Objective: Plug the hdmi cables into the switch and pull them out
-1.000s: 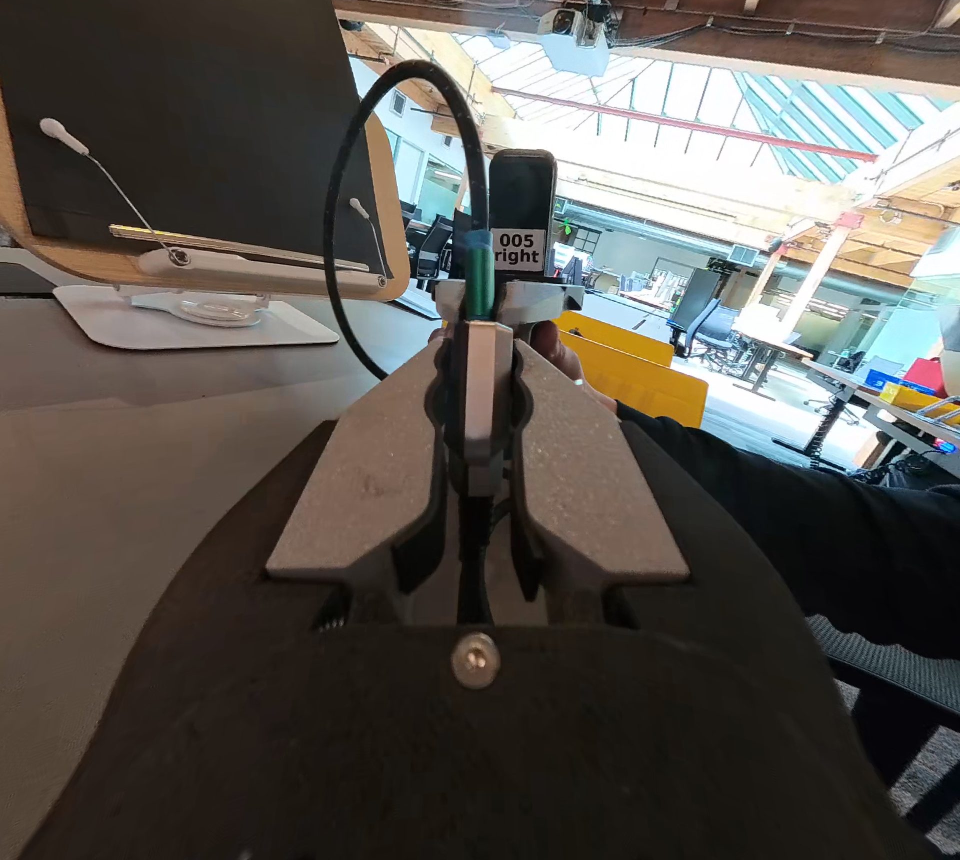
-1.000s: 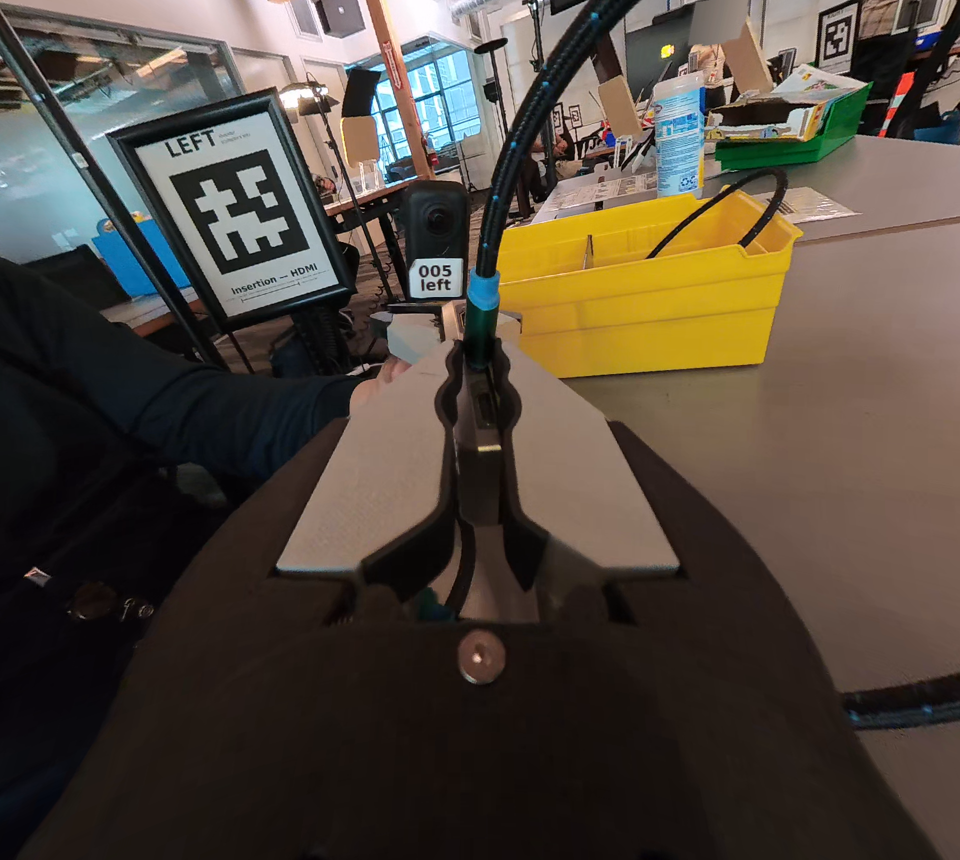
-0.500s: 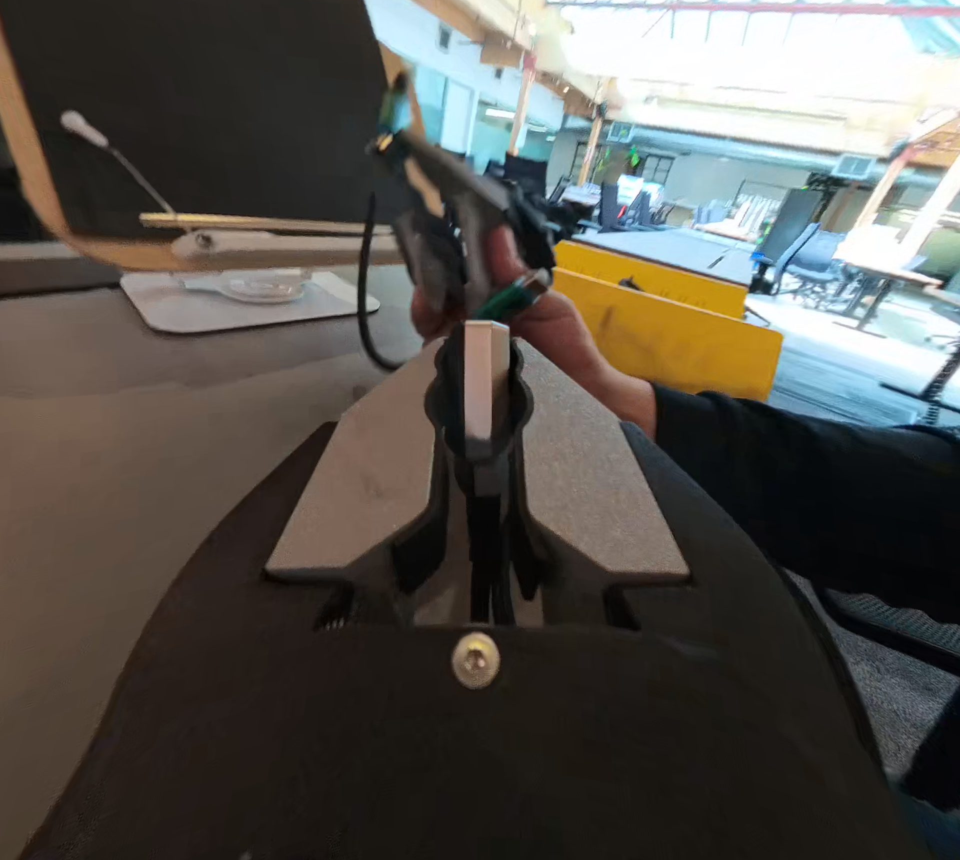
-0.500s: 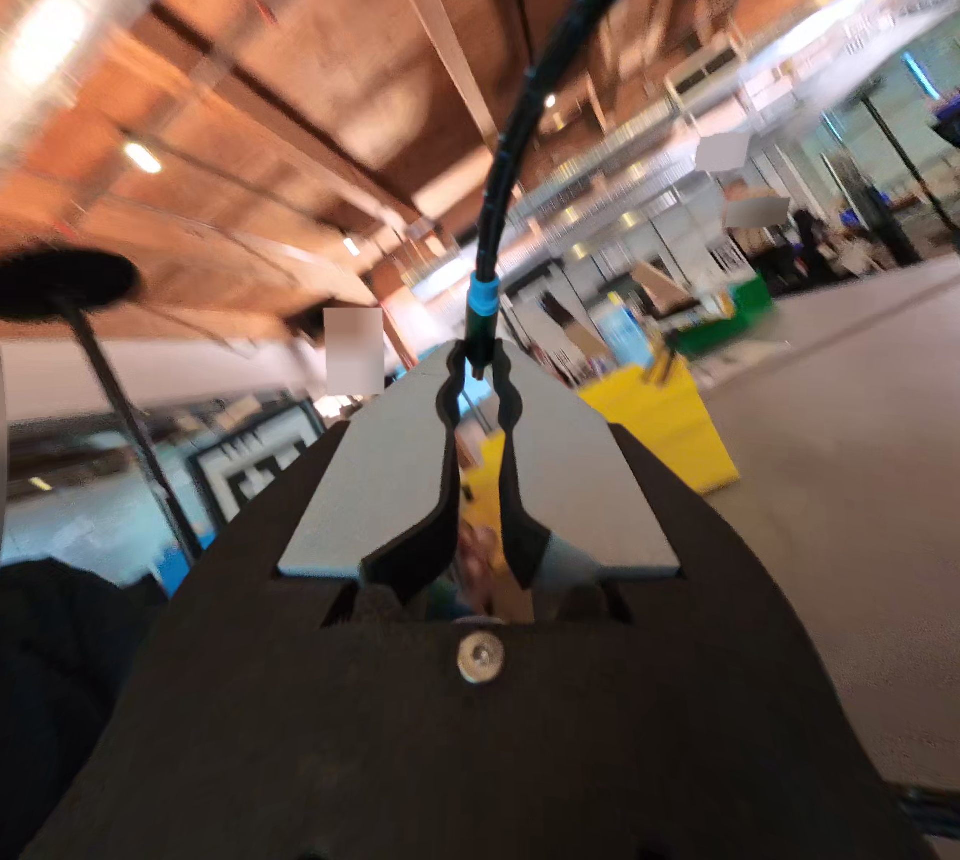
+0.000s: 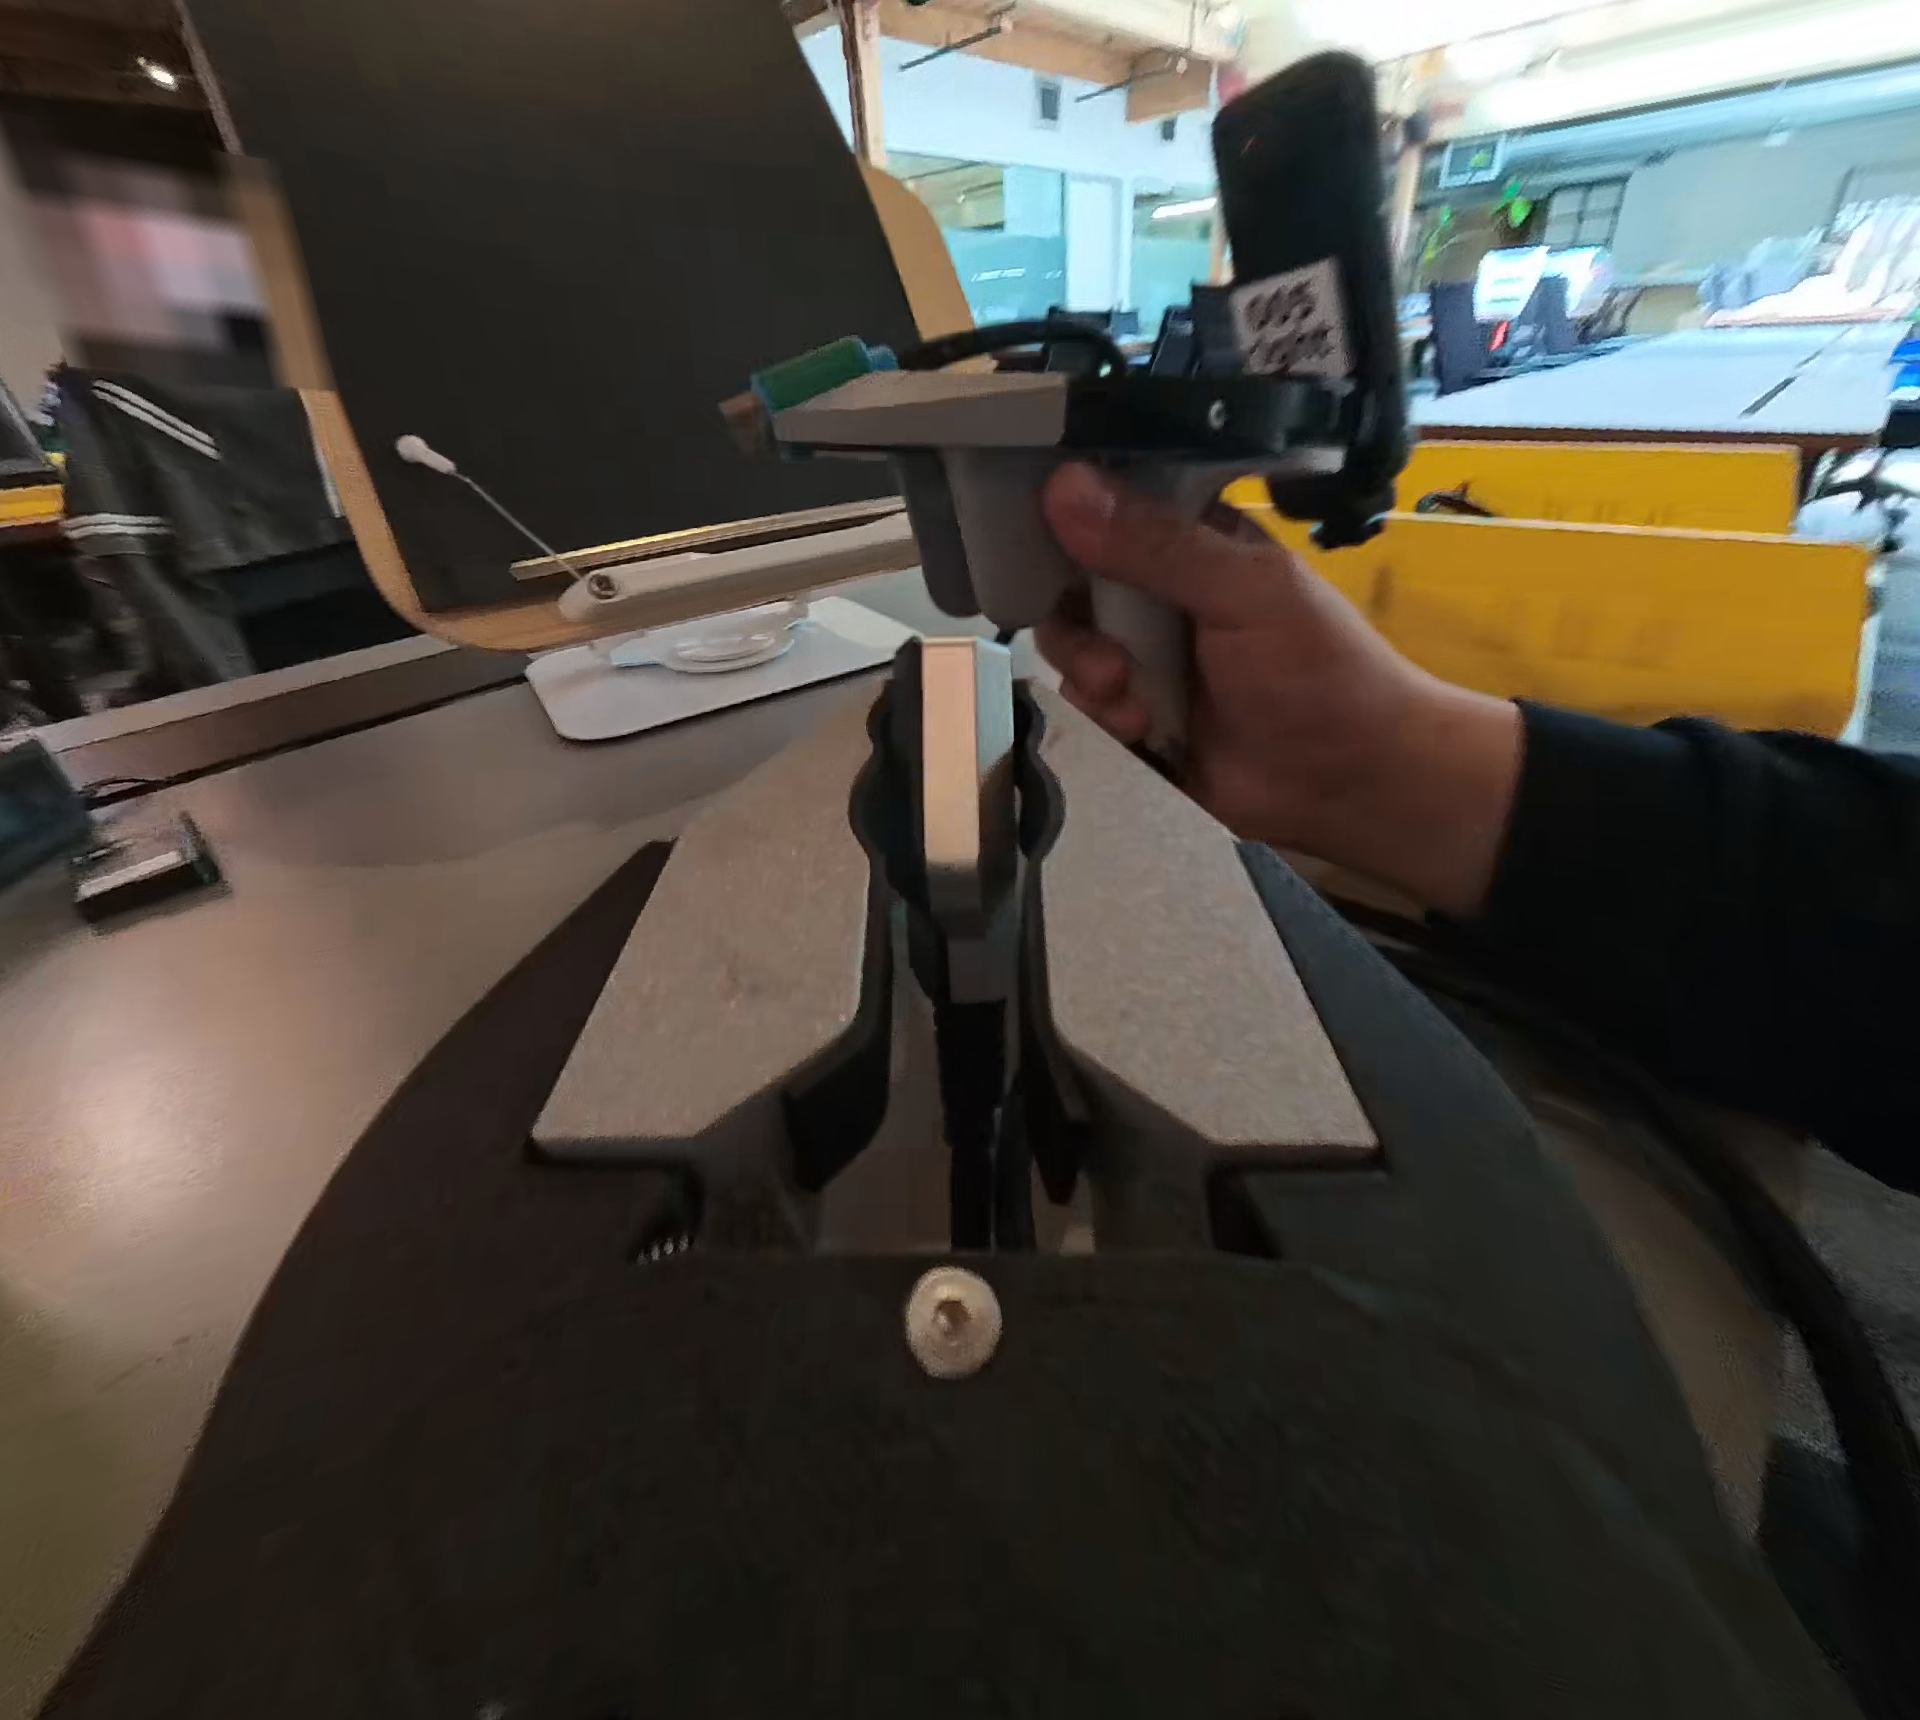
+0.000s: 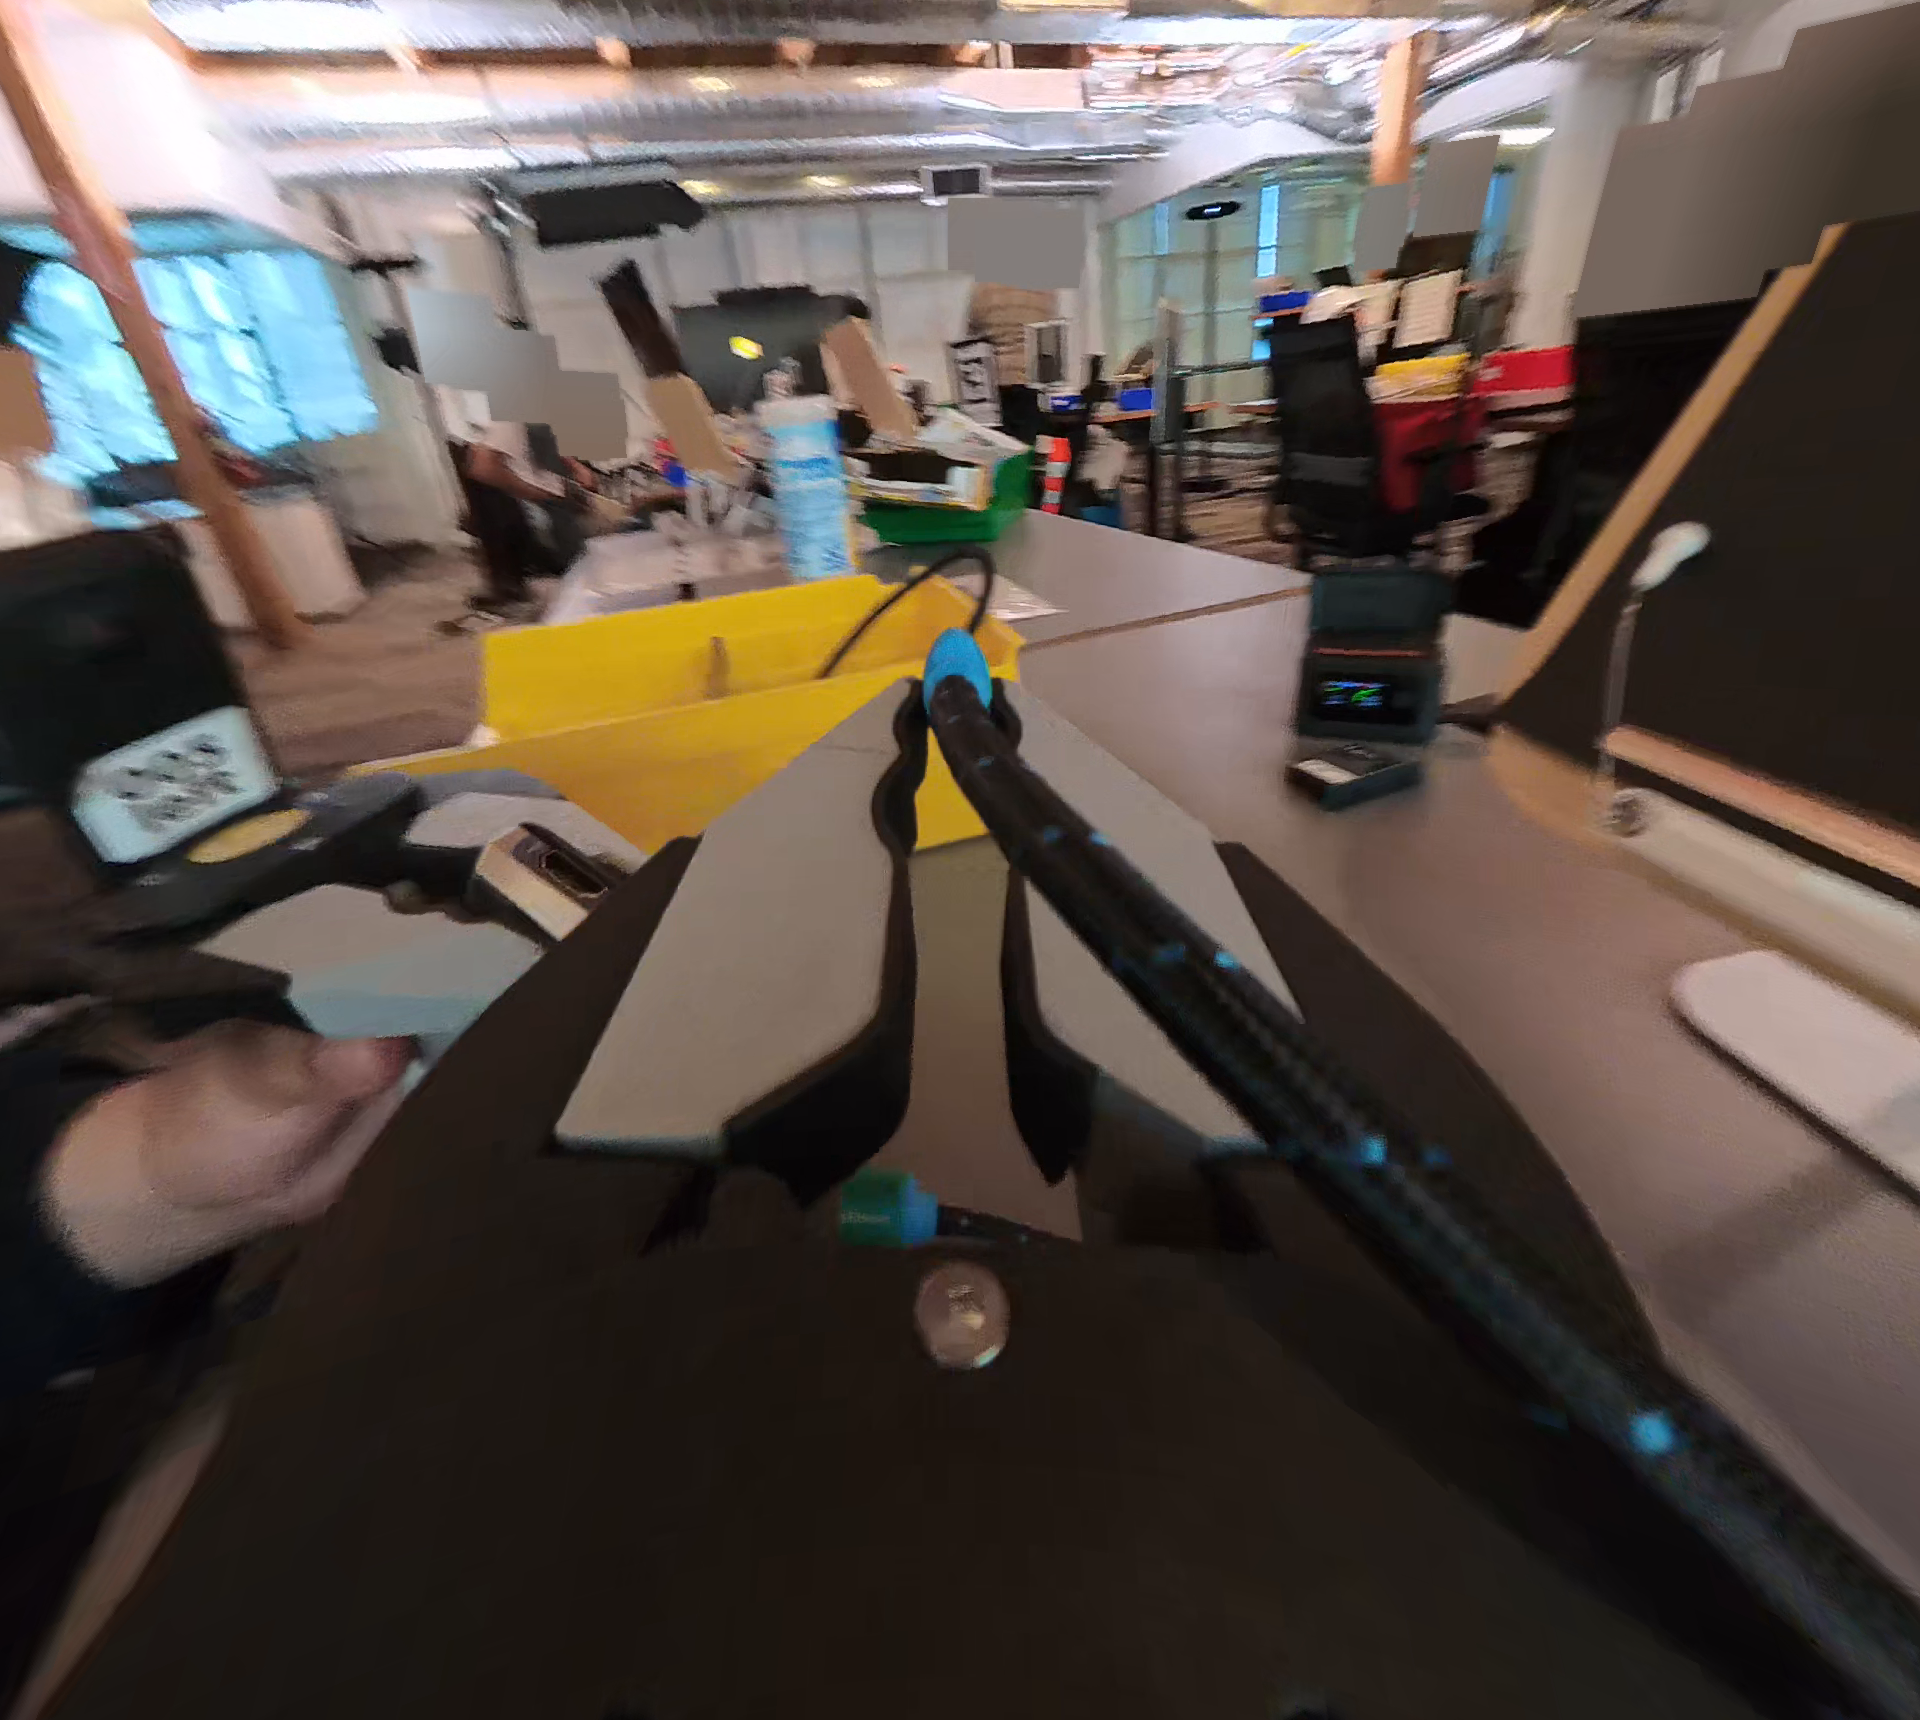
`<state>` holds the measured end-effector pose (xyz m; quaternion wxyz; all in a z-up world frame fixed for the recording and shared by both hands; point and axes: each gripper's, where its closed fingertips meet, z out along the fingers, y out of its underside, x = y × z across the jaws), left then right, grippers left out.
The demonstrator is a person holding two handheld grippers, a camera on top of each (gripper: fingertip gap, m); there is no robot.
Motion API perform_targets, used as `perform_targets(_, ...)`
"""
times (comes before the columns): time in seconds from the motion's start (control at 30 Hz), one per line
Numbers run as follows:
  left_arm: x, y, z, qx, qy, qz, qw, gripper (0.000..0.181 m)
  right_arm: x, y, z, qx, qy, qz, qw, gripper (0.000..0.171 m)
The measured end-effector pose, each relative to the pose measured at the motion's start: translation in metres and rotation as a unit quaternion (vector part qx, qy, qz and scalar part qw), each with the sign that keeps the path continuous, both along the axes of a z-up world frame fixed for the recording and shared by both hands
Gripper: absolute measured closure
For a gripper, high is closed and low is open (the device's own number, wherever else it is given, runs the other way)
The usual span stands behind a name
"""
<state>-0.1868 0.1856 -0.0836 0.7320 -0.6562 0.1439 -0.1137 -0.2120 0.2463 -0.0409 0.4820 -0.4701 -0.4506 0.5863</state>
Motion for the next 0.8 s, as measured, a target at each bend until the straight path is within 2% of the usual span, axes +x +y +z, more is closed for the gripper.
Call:
perform_targets(0.13,-0.001,0.01,-0.01,-0.02,0.06,0.05,0.997,0.164,0.002,0.007,-0.002,0.082,-0.024,-0.096,0.992,0.163)
perform_targets(0.23,0.006,0.013,-0.016,-0.02,0.128,0.069,0.989,0.164,0.012,0.025,0.002,0.099,-0.037,-0.195,0.975,0.164)
perform_targets(0.27,0.008,0.013,-0.019,-0.02,0.156,0.077,0.985,0.164,0.017,0.025,0.011,0.097,-0.036,-0.206,0.973,0.164)
perform_targets(0.4,0.017,0.016,-0.028,-0.02,0.232,0.088,0.968,0.164,0.039,-0.009,0.066,0.097,-0.06,-0.158,0.981,0.164)
perform_targets(0.6,0.016,0.016,-0.028,-0.019,0.228,0.087,0.97,0.163,0.131,-0.054,0.173,0.136,-0.108,-0.092,0.981,0.163)
perform_targets(0.7,0.016,0.016,-0.027,-0.018,0.223,0.084,0.971,0.164,0.18,-0.052,0.184,0.117,-0.193,-0.08,0.971,0.163)
perform_targets(0.8,0.017,0.016,-0.028,-0.018,0.227,0.083,0.97,0.163,0.222,-0.029,0.158,0.075,-0.289,-0.098,0.949,0.163)
